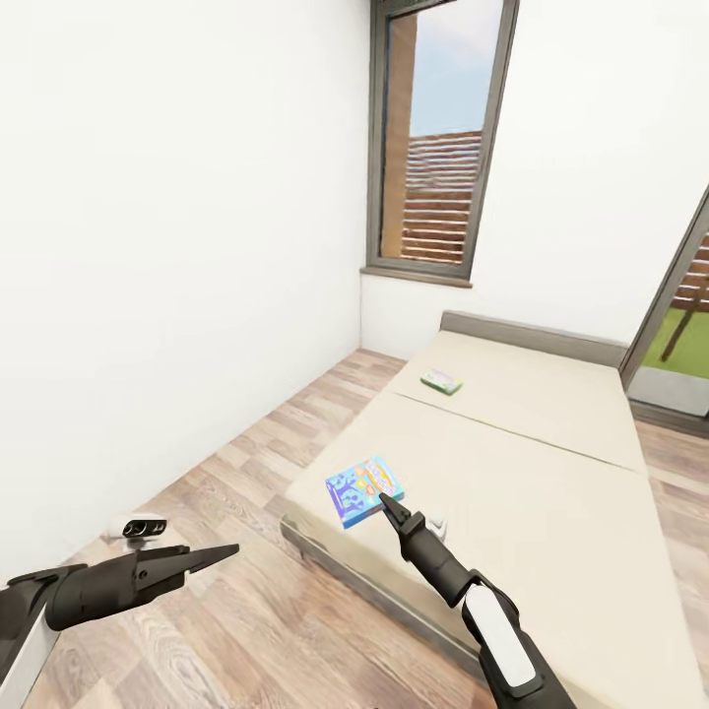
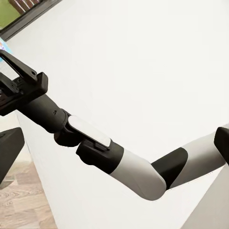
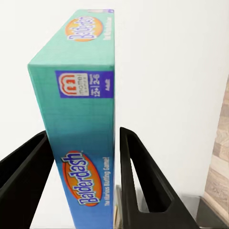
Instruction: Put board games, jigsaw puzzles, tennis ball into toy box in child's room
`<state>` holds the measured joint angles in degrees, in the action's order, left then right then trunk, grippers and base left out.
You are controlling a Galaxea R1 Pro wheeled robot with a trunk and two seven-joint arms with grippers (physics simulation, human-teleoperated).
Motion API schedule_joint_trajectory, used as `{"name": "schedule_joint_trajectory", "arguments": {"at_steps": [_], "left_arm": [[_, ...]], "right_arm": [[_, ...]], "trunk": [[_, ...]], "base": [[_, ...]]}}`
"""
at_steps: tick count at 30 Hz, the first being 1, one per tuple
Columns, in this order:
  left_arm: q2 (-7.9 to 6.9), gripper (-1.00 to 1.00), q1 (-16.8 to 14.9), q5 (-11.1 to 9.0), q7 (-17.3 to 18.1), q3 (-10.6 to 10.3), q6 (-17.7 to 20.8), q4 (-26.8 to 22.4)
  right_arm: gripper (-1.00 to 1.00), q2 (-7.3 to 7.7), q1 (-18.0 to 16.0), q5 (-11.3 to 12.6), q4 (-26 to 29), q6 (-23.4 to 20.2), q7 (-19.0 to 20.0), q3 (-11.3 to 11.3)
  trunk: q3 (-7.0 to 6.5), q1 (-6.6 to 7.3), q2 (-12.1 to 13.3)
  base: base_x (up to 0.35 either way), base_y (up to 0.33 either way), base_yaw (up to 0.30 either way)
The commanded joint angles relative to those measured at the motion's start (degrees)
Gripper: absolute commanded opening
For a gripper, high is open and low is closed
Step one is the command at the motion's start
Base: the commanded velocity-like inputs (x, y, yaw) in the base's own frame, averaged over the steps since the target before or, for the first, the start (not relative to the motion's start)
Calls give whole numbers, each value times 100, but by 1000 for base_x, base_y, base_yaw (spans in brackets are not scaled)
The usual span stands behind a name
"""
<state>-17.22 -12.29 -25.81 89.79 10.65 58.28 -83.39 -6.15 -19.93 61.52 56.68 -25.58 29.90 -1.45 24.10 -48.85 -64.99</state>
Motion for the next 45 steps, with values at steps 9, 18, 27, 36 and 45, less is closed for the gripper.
{"name": "schedule_joint_trajectory", "arguments": {"at_steps": [9, 18, 27, 36, 45], "left_arm": [[-1, 100, -2, 13, 21, -2, 61, -2], [-1, 100, -3, 18, 21, -2, 61, -2], [-1, 100, -4, 23, 21, -2, 61, -2], [-2, 100, -2, 23, 21, -2, 61, -2], [-1, 100, -3, 28, 21, -2, 60, -2]], "right_arm": [[-100, 0, -3, 53, 1, -43, -2, 4], [-100, 0, -3, 53, 1, -43, -2, 4], [-100, 0, -3, 47, -7, -43, -2, 4], [-100, 0, -3, 45, -8, -42, -5, 4], [-100, 0, -3, 45, -8, -35, -14, 4]], "trunk": [[-44, 1, -4], [-95, 1, -4], [-145, 1, -4], [-196, 1, -4], [-247, 1, -4]], "base": [[-103, -169, 232], [-94, -132, 232], [-18, -24, 232], [0, -1, 232], [0, 0, 232]]}}
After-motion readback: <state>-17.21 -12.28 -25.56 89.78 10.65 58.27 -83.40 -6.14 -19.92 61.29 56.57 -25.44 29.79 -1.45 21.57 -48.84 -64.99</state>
